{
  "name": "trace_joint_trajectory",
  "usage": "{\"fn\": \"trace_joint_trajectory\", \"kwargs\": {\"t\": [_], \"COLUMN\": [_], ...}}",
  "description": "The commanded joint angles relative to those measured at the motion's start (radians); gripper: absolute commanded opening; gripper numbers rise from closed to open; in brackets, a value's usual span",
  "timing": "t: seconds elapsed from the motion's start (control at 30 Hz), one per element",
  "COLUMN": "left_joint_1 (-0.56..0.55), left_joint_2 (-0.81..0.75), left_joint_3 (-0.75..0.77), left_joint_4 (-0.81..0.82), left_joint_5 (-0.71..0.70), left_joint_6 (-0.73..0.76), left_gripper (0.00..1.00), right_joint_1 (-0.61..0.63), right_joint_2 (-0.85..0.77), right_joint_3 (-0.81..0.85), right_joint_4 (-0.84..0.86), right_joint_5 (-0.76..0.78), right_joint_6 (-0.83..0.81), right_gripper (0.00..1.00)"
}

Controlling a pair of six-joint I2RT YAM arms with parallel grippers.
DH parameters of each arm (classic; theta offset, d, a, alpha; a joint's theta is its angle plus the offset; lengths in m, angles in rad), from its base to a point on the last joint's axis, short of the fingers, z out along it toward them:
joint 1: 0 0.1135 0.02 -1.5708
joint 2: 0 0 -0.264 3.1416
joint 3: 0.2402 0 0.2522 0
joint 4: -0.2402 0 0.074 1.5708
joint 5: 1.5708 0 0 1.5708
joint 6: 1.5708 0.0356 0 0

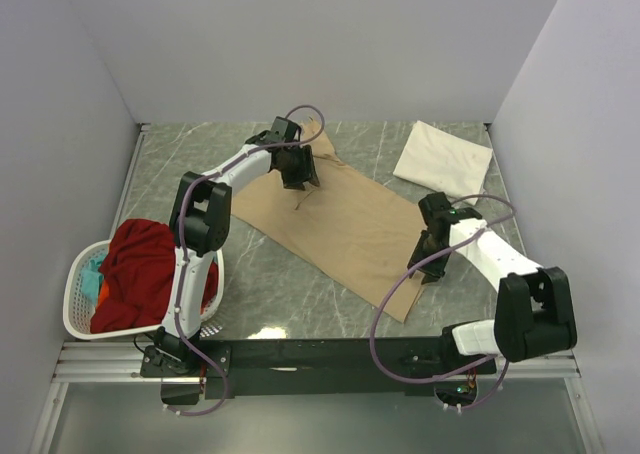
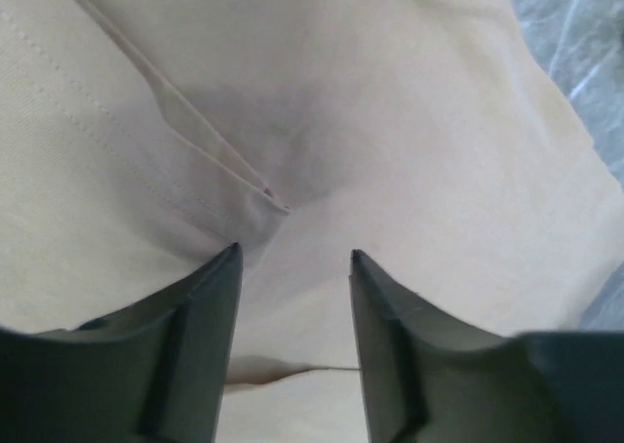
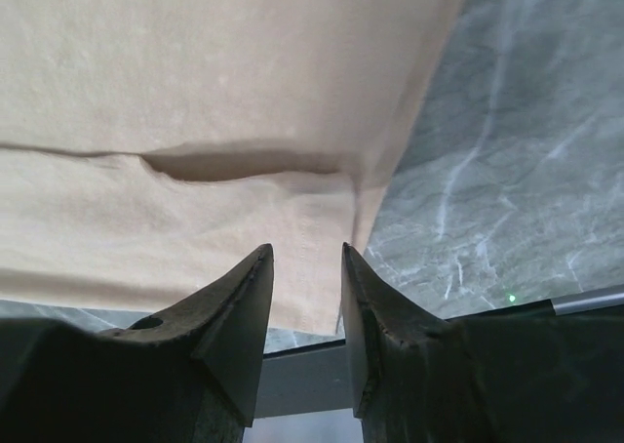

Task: Fold and stack the t-shirts
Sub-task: Fold the tshirt

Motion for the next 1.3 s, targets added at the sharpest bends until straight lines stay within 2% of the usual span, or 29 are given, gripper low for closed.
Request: {"fn": "trace_joint_trajectory", "kwargs": {"t": [0.0, 0.13, 0.27, 0.5, 0.8, 1.27], "left_joint_1": [-0.004, 0.007, 0.056, 0.18, 0.3, 0.361], "left_joint_2": [-0.023, -0.092, -0.183, -0.298, -0.324, -0.28], "left_joint_3": [0.078, 0.073, 0.003, -0.212, -0.362, -0.43], "left_joint_4": [0.013, 0.012, 0.033, 0.047, 0.059, 0.075], "left_joint_5": [0.03, 0.01, -0.021, -0.085, -0.159, -0.186], "left_joint_6": [-0.012, -0.022, -0.042, -0.026, 0.043, 0.085], "left_gripper": [0.58, 0.7, 0.75, 0.77, 0.77, 0.78], "right_joint_1": [-0.059, -0.108, -0.136, -0.156, -0.166, -0.168], "right_joint_2": [-0.073, -0.098, -0.083, -0.041, 0.026, 0.043], "right_joint_3": [-0.019, -0.029, -0.045, -0.085, -0.059, -0.023], "right_joint_4": [0.012, 0.025, 0.05, 0.114, 0.17, 0.162], "right_joint_5": [-0.023, -0.026, -0.034, -0.046, -0.06, -0.069], "right_joint_6": [0.004, -0.03, -0.056, -0.073, -0.091, -0.108], "right_gripper": [0.42, 0.47, 0.47, 0.47, 0.46, 0.24]}}
